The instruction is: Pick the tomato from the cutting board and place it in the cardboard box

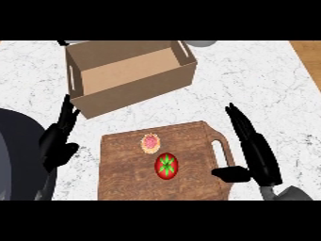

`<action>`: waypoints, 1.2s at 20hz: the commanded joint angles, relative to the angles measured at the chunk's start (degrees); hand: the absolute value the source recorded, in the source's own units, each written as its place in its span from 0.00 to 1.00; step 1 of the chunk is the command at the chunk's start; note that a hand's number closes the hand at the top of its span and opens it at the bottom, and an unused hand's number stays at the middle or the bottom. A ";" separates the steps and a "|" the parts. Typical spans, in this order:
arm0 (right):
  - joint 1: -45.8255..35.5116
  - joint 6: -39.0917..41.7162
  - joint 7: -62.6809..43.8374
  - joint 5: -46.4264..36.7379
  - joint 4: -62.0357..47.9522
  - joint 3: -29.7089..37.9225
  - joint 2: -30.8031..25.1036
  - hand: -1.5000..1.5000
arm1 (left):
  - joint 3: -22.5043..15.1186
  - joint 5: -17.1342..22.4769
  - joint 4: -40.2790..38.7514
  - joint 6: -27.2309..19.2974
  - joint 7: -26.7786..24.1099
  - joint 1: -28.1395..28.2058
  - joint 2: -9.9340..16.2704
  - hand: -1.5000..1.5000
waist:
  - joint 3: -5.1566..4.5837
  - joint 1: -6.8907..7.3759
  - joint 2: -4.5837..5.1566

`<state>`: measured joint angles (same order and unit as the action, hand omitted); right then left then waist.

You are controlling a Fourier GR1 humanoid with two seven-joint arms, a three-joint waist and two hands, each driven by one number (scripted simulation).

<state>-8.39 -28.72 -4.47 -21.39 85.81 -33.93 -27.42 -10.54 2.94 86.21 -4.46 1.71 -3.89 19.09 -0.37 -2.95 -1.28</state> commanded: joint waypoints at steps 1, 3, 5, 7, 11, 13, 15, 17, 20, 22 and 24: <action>2.00 -3.73 -5.10 -16.37 3.25 -8.37 -2.60 0.00 | -3.11 0.21 2.91 2.33 0.59 -3.52 -1.52 0.50 | -0.17 -1.19 -0.42; 1.98 -3.89 -11.72 -22.95 7.06 -9.43 -2.62 0.00 | -3.36 0.10 2.34 2.93 -0.82 -2.27 -1.60 0.50 | -0.22 -1.36 -0.33; 2.98 -0.89 -18.57 -28.63 12.21 -11.60 -2.30 0.00 | -1.97 0.80 1.91 3.27 -0.67 -2.06 -0.90 0.50 | -0.19 -1.49 -0.27; 2.05 6.85 -24.30 -30.98 16.66 -12.04 -4.46 0.00 | -2.37 0.43 3.44 3.02 -0.64 -1.10 -1.46 0.50 | -0.29 -1.25 -0.49; 3.76 19.23 -36.37 -33.68 26.71 -17.19 -0.93 0.00 | -2.39 -1.16 2.86 4.11 -0.42 -2.41 -2.19 0.50 | -0.13 -0.83 0.23; 4.05 25.84 -42.27 -33.79 31.59 -19.88 1.50 0.00 | -1.62 -0.49 2.99 5.27 -0.68 -2.58 -2.32 0.50 | -0.07 -0.04 0.41; 4.91 31.57 -48.32 -33.56 35.60 -21.98 3.70 0.00 | -1.85 -0.91 4.92 5.88 2.41 -4.06 -2.16 0.50 | 0.04 0.20 0.37; 2.27 39.19 -55.68 -33.22 38.17 -22.74 8.89 0.00 | -2.43 -0.96 4.66 6.72 2.37 -3.92 -3.57 0.50 | 0.10 1.83 0.79; 2.29 44.62 -64.91 -35.79 38.89 -26.63 17.30 0.00 | -1.78 -2.66 1.91 6.76 1.80 -6.95 -5.61 0.50 | 0.22 2.09 1.04; 1.72 45.99 -66.16 -35.85 38.82 -25.40 19.70 0.00 | 0.93 -1.58 2.11 9.83 -0.26 -5.21 -3.77 0.50 | 0.27 2.76 1.13; 0.44 46.46 -65.27 -34.04 37.94 -22.76 20.82 0.00 | -0.87 -3.56 0.86 8.59 1.35 -7.26 -7.23 0.50 | 0.28 2.76 1.23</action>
<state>-5.80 10.46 -59.26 -56.86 121.74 -56.95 -18.74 -10.68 1.47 87.69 8.75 -0.51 -9.42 14.40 -0.20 -0.73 -0.26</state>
